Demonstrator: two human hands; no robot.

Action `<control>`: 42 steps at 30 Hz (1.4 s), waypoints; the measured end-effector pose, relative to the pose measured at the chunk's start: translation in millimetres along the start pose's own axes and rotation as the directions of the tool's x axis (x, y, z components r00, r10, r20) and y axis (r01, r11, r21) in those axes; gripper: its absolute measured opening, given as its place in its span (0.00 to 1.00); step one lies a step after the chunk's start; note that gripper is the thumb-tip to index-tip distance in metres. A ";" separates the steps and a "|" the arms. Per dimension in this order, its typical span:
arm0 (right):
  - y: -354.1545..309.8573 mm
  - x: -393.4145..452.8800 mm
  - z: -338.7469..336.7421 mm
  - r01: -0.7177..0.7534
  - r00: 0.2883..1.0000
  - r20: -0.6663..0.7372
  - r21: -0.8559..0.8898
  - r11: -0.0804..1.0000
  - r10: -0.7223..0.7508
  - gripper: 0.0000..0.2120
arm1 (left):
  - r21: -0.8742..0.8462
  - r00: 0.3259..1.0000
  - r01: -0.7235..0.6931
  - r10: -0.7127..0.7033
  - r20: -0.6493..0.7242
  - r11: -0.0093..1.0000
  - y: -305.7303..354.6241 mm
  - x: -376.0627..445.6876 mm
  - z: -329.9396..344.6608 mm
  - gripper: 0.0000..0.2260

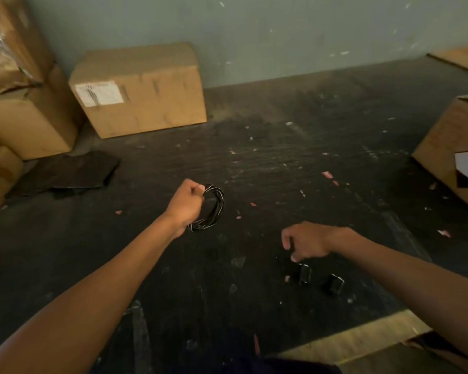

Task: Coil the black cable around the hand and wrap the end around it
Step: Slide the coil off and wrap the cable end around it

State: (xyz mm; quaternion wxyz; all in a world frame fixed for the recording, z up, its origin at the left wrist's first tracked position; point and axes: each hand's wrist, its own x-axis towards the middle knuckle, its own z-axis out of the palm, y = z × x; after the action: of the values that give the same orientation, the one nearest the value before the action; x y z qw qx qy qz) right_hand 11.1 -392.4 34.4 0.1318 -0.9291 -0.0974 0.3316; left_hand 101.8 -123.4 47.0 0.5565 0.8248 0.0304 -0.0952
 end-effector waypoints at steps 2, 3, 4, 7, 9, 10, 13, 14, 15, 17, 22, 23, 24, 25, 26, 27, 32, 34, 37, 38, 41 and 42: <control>13.0 0.2 17.5 -0.028 0.995 0.090 -0.045 0.999 0.032 0.16 | -0.021 1.000 0.013 -0.012 0.014 1.000 -2.9 -1.8 3.3 0.07; 18.6 0.3 23.4 -0.022 0.993 0.112 -0.054 0.998 0.028 0.16 | -0.027 0.999 0.023 -0.022 0.027 0.999 -4.9 -3.0 4.1 0.07; 22.9 -0.2 26.7 -0.007 0.993 0.121 -0.052 0.999 0.013 0.14 | -0.029 0.999 0.034 -0.033 0.041 0.999 -7.1 -4.0 4.8 0.07; 29.8 -1.7 28.1 0.048 0.994 0.104 -0.022 0.999 -0.046 0.11 | -0.027 0.995 0.064 -0.062 0.077 0.998 -12.3 -8.7 3.8 0.07; 31.2 -0.3 27.4 0.064 0.994 0.092 -0.018 0.998 -0.062 0.11 | -0.032 0.994 0.076 -0.073 0.087 0.997 -13.7 -12.3 3.3 0.07; 31.8 1.1 27.3 0.066 0.994 0.088 -0.019 0.998 -0.064 0.10 | -0.043 0.993 0.082 -0.078 0.090 0.996 -13.5 -14.5 3.2 0.07; 31.1 4.4 27.6 0.087 0.993 0.082 -0.026 0.996 -0.085 0.09 | -0.096 0.989 0.116 -0.106 0.102 0.989 -12.5 -20.7 2.3 0.07; 30.0 5.5 27.7 0.098 0.993 0.073 -0.031 0.995 -0.096 0.09 | -0.111 0.987 0.129 -0.117 0.106 0.985 -13.1 -21.9 1.7 0.08; 28.5 6.5 27.9 0.107 0.993 0.061 -0.029 0.994 -0.105 0.08 | -0.118 0.986 0.140 -0.127 0.108 0.983 -13.6 -22.8 0.8 0.08; 24.1 8.4 27.1 0.111 0.993 0.035 -0.006 0.994 -0.110 0.07 | -0.115 0.984 0.153 -0.141 0.105 0.982 -14.6 -23.8 -0.4 0.09; 8.0 17.3 25.4 0.117 0.992 -0.039 0.008 0.993 -0.116 0.08 | -0.099 0.986 0.151 -0.143 0.082 0.984 -12.7 -28.4 -4.2 0.07; 3.6 19.5 23.0 0.128 0.990 -0.067 0.030 0.991 -0.125 0.08 | -0.086 0.987 0.144 -0.137 0.081 0.986 -11.1 -29.9 -5.7 0.06; -2.2 21.3 18.4 0.150 0.984 -0.113 0.071 0.986 -0.141 0.09 | -0.064 0.988 0.136 -0.131 0.077 0.989 -9.8 -31.0 -7.2 0.06; -9.1 22.7 12.5 0.184 0.971 -0.175 0.111 0.977 -0.163 0.09 | -0.030 0.989 0.128 -0.126 0.072 0.991 -7.7 -32.5 -8.9 0.06; -17.9 23.4 4.4 0.229 0.950 -0.247 0.128 0.965 -0.193 0.09 | 0.014 0.990 0.121 -0.122 0.067 0.993 -5.9 -33.8 -10.5 0.06; -28.2 22.4 -5.7 0.275 0.920 -0.322 0.125 0.953 -0.224 0.10 | 0.054 0.991 0.111 -0.114 0.067 0.992 -3.5 -35.2 -12.2 0.06; -81.5 13.7 -56.3 0.466 0.713 -0.597 0.013 0.885 -0.367 0.09 | 0.194 0.991 0.023 -0.049 0.126 0.981 11.4 -37.9 -13.7 0.06; -95.5 14.0 -67.8 0.490 0.673 -0.613 -0.050 0.870 -0.414 0.08 | 0.212 0.989 -0.013 -0.018 0.145 0.977 21.6 -38.3 -13.2 0.06; -107.7 15.6 -75.6 0.504 0.644 -0.610 -0.114 0.856 -0.461 0.08 | 0.209 0.986 -0.072 0.038 0.164 0.975 35.7 -38.9 -14.1 0.09; -110.0 15.7 -77.0 0.510 0.634 -0.617 -0.118 0.852 -0.465 0.08 | 0.205 0.984 -0.085 0.050 0.173 0.975 39.5 -39.4 -15.2 0.10; -113.7 13.3 -79.9 0.520 0.607 -0.656 -0.100 0.849 -0.449 0.06 | 0.166 0.976 -0.099 0.063 0.208 0.981 45.5 -42.1 -21.1 0.11; -114.1 12.1 -80.4 0.519 0.606 -0.663 -0.089 0.850 -0.439 0.06 | 0.138 0.974 -0.097 0.066 0.217 0.986 46.9 -44.0 -22.6 0.12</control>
State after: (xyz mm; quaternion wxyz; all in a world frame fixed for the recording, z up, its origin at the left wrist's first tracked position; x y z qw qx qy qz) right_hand 61.2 -295.6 122.6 0.2934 -0.9148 -0.2707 -0.0622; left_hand 68.8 -117.8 106.3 0.4972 0.8495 -0.0702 -0.1617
